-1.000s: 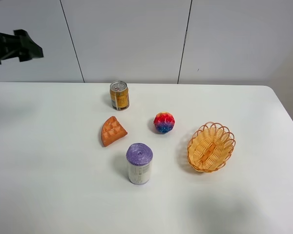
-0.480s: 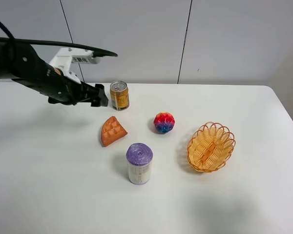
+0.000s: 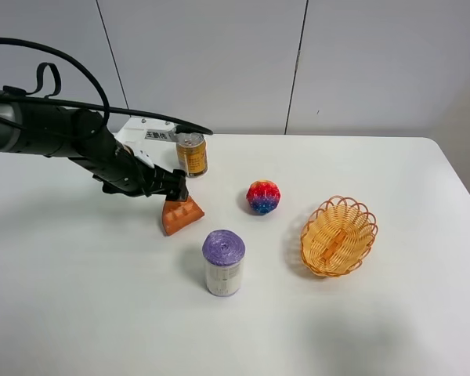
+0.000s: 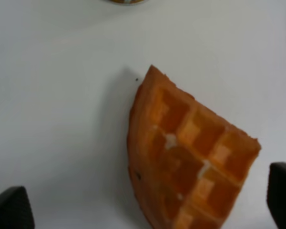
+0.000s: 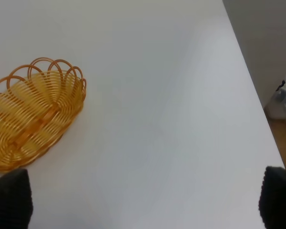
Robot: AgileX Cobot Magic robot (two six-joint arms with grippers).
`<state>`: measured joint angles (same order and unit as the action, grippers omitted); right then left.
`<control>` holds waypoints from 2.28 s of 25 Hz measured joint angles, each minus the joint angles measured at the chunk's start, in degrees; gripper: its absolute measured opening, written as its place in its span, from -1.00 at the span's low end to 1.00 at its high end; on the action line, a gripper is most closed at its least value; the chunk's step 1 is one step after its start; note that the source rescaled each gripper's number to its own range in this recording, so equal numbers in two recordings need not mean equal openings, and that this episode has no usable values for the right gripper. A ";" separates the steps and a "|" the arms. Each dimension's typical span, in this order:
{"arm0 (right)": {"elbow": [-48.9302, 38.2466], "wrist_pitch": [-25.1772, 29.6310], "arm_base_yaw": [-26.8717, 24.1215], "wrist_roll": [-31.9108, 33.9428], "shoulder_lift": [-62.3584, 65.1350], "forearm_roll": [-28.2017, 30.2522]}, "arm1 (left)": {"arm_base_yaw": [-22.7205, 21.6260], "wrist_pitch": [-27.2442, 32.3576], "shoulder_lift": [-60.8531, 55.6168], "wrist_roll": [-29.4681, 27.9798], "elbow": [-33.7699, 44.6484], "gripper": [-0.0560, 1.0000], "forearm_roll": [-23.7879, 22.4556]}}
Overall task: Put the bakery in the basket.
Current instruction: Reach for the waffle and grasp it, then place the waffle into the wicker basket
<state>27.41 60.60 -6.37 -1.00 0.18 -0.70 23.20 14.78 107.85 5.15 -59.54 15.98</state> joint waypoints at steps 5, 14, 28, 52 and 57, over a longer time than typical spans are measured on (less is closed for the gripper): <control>0.00 0.00 0.00 0.00 0.00 0.00 | 1.22 -1.57 1.32 2.08 0.00 1.00 0.00; 0.00 0.00 0.00 0.00 0.00 0.00 | 3.85 -4.94 2.65 4.36 0.00 1.00 0.16; 0.00 -0.02 0.00 0.00 0.00 0.00 | 4.28 -9.35 7.74 12.27 0.00 1.00 -0.49; 0.00 -0.02 0.00 0.00 0.00 0.00 | 4.35 -9.72 10.91 11.23 -0.37 -0.88 -1.37; 0.00 -0.02 0.00 0.00 0.00 0.00 | 4.35 -6.45 8.43 10.83 -0.11 -0.88 -1.31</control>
<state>27.41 60.58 -6.37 -1.00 0.18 -0.70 27.56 8.33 116.28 15.98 -59.64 14.67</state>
